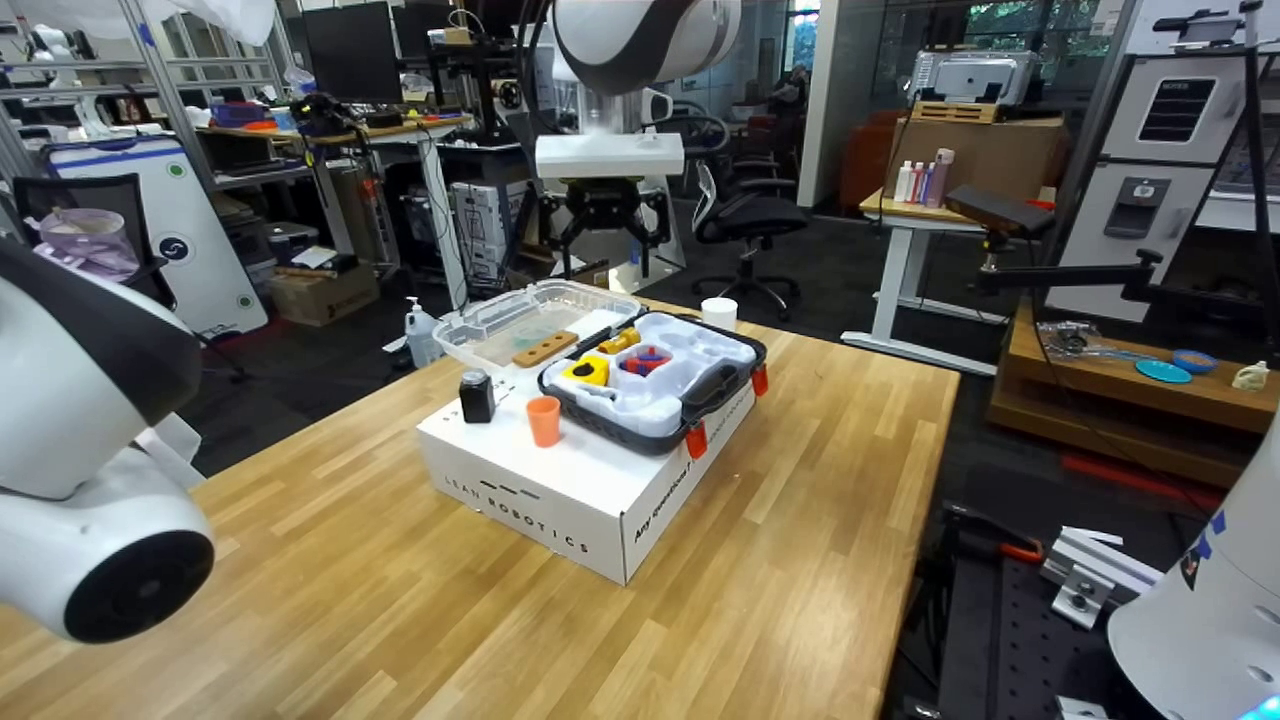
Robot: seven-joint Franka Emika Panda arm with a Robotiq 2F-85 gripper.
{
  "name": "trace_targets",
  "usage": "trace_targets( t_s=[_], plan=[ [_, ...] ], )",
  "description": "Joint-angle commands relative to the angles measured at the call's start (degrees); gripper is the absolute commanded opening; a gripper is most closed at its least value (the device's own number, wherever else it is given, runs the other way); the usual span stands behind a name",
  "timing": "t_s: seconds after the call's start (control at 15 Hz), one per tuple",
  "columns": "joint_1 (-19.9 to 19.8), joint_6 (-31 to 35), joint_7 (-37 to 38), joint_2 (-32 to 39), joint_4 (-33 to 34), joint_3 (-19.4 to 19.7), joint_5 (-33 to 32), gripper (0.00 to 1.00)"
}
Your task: Take the right yellow object out of case and put it on the box
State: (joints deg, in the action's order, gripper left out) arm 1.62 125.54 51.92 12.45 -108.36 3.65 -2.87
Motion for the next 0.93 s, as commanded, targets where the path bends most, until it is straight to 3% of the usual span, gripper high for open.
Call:
trace_targets(
  t_s=[0.0,0.53,0.87],
  plan=[
    [0.0,-2.1,5.5,3.7,4.3,1.1,0.6,1.0],
    [-1.1,-2.1,11.8,6.8,7.8,2.7,4.9,1.0],
    [-0.9,-0.4,9.8,6.1,6.3,2.5,3.9,1.0]
  ],
)
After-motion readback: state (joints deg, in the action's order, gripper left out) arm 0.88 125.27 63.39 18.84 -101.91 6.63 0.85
